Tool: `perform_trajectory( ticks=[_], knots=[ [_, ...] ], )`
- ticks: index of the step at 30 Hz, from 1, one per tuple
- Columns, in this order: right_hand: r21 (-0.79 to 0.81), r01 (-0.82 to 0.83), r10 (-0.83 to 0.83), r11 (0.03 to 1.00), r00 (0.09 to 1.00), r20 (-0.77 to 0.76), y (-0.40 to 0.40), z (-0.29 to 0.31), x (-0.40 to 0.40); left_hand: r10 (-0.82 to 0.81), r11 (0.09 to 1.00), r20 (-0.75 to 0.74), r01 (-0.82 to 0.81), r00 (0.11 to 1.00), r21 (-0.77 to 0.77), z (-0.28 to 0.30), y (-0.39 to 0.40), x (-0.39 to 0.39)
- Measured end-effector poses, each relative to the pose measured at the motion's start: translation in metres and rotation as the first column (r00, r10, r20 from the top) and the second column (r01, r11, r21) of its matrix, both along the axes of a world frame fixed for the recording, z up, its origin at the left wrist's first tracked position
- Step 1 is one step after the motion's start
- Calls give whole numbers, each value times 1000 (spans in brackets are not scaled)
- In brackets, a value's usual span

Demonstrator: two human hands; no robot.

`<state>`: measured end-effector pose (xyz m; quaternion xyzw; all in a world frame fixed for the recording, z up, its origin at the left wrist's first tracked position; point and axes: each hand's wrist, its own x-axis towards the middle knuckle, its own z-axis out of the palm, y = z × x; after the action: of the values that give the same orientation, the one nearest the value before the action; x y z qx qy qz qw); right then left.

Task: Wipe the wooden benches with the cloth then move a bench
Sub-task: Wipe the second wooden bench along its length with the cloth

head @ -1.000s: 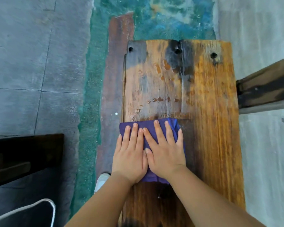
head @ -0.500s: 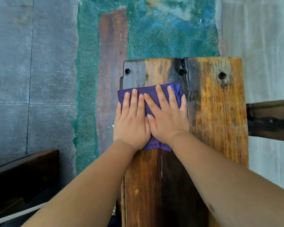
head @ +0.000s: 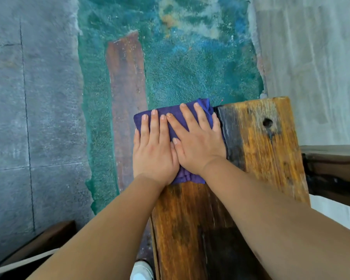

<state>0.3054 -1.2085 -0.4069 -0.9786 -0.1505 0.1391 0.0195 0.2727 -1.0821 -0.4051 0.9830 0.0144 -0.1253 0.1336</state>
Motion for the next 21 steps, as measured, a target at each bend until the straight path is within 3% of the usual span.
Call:
perform_trajectory(
  ticks=[14, 21],
  knots=[
    [35, -42, 38, 998, 993, 113, -5, 0, -17, -5, 1000, 98, 3, 995, 18, -7, -1, -16],
    [134, -135, 132, 982, 991, 32, -35, 12, -162, 39, 997, 16, -40, 999, 59, 4, -30, -172]
  ],
)
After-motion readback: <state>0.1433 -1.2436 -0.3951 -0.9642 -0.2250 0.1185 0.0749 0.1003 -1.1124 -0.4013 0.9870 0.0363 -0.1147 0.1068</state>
